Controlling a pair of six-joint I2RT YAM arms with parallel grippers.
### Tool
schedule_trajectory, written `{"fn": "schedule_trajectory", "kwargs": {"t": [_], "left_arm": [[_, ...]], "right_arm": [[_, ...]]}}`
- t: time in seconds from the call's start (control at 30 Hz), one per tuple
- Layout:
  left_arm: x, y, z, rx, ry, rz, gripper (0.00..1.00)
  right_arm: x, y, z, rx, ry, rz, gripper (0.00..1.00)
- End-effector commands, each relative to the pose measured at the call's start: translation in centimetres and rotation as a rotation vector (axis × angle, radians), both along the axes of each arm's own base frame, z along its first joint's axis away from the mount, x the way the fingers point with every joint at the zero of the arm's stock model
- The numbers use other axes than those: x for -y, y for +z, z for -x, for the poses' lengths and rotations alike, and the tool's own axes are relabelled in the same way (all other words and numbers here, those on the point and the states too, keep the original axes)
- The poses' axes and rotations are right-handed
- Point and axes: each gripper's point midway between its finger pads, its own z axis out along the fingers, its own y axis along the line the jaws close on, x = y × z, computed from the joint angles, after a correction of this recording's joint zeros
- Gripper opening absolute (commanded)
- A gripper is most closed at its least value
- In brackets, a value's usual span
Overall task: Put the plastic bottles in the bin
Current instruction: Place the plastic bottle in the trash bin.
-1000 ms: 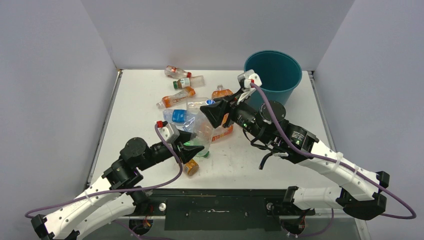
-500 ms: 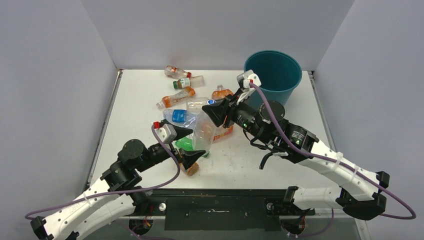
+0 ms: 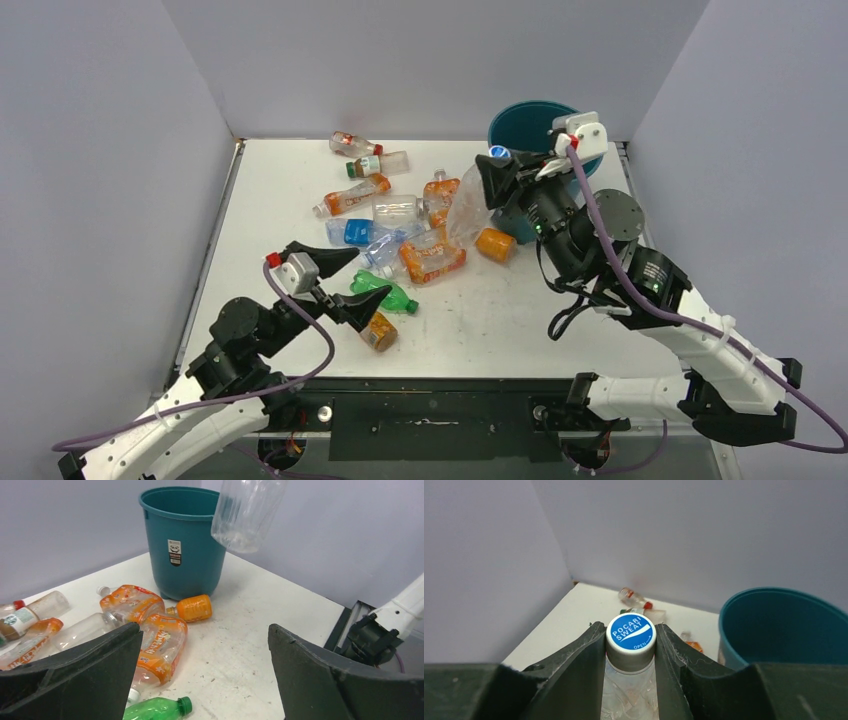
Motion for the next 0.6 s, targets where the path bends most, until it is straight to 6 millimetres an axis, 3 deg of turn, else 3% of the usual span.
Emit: {"fn": "schedule_trajectory", "kwargs": {"t": [0.0,0.27,0.43,0.57], "left_arm": [[-2.0,1.9,-1.3,0.05,0.125,0.079,0.96],[-2.9,1.7,-2.3,0.026,0.2,0.079,0.96],[-3.2,1.6,-2.5,0.02,0.223,0.079,0.96],[-3.4,1.4,-2.7,0.016,0.239,0.077,0.96]], "right_arm": [[4.1,4.3,-1.1,0.13,-0.198,-0.034,0.05],[3.9,7.6,-4.9,0.167,-0.332,-0.058,0.05],[8.6,9.6,-10.5,0.166,-0.437,-0.207,0.05],[13.9,8.8,-14.7,0.145,-0.543,-0.3,0.05]]}}
